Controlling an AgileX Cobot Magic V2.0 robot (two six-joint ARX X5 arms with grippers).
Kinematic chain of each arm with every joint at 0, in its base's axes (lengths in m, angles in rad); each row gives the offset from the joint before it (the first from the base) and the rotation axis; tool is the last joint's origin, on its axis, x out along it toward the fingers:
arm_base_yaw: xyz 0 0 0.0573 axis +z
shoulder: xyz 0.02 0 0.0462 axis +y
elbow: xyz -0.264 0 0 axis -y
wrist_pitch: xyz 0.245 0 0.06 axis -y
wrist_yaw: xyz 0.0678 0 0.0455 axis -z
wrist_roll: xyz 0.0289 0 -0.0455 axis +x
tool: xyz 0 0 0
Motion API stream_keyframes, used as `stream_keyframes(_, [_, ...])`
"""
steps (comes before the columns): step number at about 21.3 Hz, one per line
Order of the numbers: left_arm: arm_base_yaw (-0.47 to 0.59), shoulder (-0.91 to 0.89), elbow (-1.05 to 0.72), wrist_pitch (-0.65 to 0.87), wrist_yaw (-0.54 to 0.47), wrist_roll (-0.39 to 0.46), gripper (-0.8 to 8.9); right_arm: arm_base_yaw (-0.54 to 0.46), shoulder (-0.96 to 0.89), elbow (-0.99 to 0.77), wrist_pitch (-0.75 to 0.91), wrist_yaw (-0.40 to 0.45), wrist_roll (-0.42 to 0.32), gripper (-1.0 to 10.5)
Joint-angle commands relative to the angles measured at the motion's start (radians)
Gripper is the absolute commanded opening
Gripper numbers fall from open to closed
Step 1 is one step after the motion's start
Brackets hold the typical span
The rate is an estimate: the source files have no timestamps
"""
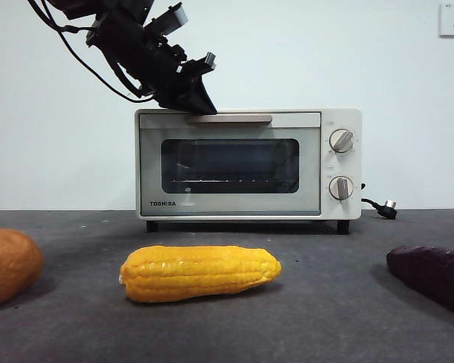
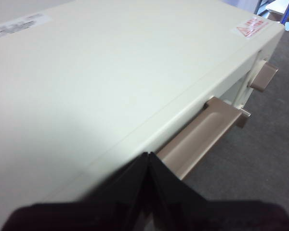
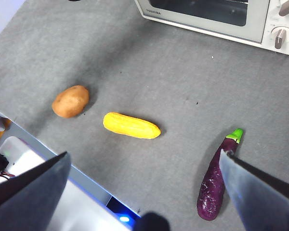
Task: Take the eggplant from the table,put the eggplant in the oven
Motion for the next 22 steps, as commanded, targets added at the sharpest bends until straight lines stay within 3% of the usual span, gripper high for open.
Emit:
stream_keyframes(1, [-0.022, 0.055, -0.025, -0.071, -0.001, 0.013, -0.06, 0.001, 0.001, 0.003, 0.005, 0.000, -0.009, 5.4])
stream_keyframes(16, [-0.109, 0.072, -0.025, -0.122, 0.018, 0.022, -0.06, 0.001, 0.001, 0.003, 0.008, 0.000, -0.010, 5.4])
stream_keyframes(22, [-0.177, 0.072, -0.025, -0.175, 0.077, 0.022, -0.06, 0.001, 0.001, 0.003, 0.008, 0.000, -0.011, 5.4])
